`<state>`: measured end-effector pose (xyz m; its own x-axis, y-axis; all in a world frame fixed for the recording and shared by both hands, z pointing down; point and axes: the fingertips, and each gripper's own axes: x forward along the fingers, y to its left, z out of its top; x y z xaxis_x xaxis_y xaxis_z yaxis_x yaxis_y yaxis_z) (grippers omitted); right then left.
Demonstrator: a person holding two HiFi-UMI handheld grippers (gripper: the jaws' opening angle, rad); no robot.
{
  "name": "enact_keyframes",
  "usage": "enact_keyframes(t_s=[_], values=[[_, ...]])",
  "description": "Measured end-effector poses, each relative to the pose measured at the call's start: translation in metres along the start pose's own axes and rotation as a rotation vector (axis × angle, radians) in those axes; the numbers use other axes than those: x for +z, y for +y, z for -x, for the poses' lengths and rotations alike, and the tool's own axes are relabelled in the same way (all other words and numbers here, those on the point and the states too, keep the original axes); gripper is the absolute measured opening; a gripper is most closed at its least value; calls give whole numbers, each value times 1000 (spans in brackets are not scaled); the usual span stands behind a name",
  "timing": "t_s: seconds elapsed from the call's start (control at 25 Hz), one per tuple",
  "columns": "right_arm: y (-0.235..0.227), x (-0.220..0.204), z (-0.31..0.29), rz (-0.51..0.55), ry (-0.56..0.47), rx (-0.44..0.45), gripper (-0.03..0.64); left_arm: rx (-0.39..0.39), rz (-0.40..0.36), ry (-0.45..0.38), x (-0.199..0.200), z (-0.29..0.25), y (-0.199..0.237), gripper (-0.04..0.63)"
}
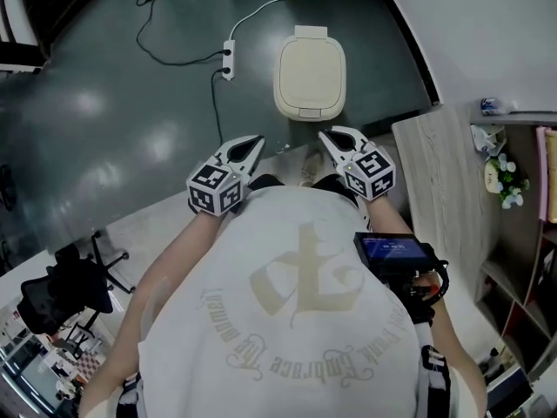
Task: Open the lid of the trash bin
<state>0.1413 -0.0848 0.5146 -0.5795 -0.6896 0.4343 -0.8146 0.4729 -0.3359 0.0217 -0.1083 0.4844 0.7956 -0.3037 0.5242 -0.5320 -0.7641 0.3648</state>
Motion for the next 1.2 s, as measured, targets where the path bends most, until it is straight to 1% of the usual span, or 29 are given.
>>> enact_keyframes(t_s=[0.24,0.4,0.52,0.72,0.96,1.2], values=[[-19,4,-9,25,29,63,5,53,27,-11,6,-13,3,12],[-26,6,-16,33,46,85,5,79,53,-18,6,-15,9,12],[-28,4,-22,42,69,92,5,84,73,-14,2,-15,15,12],[-25,-5,-29,57,117,84,5,70,90,1,-8,-12,21,12],[-26,-22,-45,92,185,48,5,56,122,14,-25,-9,37,12],[-34,-37,-70,176,274,12,5,43,154,35,-43,-5,50,12]])
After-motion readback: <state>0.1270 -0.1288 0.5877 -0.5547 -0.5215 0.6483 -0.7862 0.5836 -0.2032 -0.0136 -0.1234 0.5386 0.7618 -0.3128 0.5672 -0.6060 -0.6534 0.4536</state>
